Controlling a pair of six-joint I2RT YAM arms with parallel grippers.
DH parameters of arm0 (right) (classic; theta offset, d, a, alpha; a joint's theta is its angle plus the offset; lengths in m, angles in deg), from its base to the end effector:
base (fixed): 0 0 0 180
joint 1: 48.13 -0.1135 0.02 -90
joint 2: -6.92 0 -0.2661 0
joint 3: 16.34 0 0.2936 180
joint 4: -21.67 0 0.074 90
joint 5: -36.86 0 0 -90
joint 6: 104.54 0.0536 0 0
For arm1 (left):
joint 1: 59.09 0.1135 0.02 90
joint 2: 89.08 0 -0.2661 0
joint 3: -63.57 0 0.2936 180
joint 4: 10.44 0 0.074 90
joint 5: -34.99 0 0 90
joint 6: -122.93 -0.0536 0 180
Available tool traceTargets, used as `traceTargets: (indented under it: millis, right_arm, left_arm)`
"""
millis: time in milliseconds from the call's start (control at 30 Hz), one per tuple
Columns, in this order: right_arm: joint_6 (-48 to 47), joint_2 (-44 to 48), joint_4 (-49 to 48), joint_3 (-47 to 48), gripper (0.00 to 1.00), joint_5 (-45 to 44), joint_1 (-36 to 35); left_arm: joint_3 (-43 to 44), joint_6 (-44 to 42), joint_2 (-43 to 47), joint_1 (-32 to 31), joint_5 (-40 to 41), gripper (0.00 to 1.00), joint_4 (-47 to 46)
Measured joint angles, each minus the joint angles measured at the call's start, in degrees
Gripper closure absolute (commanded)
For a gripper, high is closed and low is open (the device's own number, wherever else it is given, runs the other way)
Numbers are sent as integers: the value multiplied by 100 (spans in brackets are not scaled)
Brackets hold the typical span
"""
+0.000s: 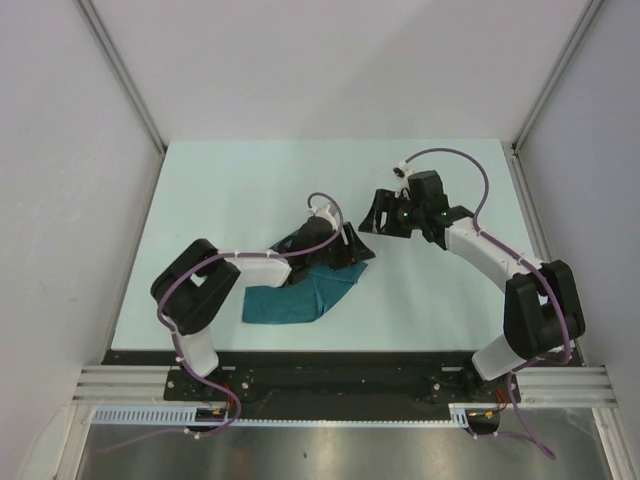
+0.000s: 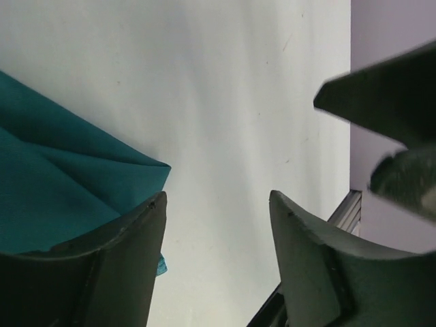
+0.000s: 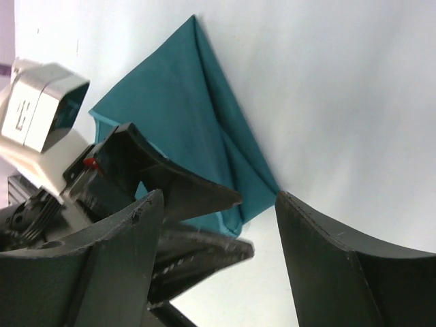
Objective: Fold the napkin, place the utensils inside, and roll it up
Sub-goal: Fold the napkin
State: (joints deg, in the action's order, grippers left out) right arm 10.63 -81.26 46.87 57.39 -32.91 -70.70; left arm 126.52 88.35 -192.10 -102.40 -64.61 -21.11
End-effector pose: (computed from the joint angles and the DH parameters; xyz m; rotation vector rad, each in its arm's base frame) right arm 0.3545 0.1674 0.2269 -0.1433 2.3471 0.8280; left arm 0.2959 -0.2913 0.1215 -0.1313 2.3146 -1.1535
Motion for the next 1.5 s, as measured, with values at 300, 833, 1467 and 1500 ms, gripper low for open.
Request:
traceTargets:
  millis: [300,833,1467,1500]
  right_arm:
    - [-210,-26,-4,0,28,234,396]
    - [-1178,-1032,739,11,44,214,-1001]
    - [-1399,-1556,1008,321,92,-17,-1134]
    - [-1410,-1558,1010,326,96,-15,-1134]
  left_arm:
    - [-151,-442,706,0,203,10,754]
    - [-2111,-957,3891,2798,844,6,2433]
    - [-2188,-1552,4328,4122,313,4,2909]
    - [-2201,-1556,4328,4148,293,4,2909]
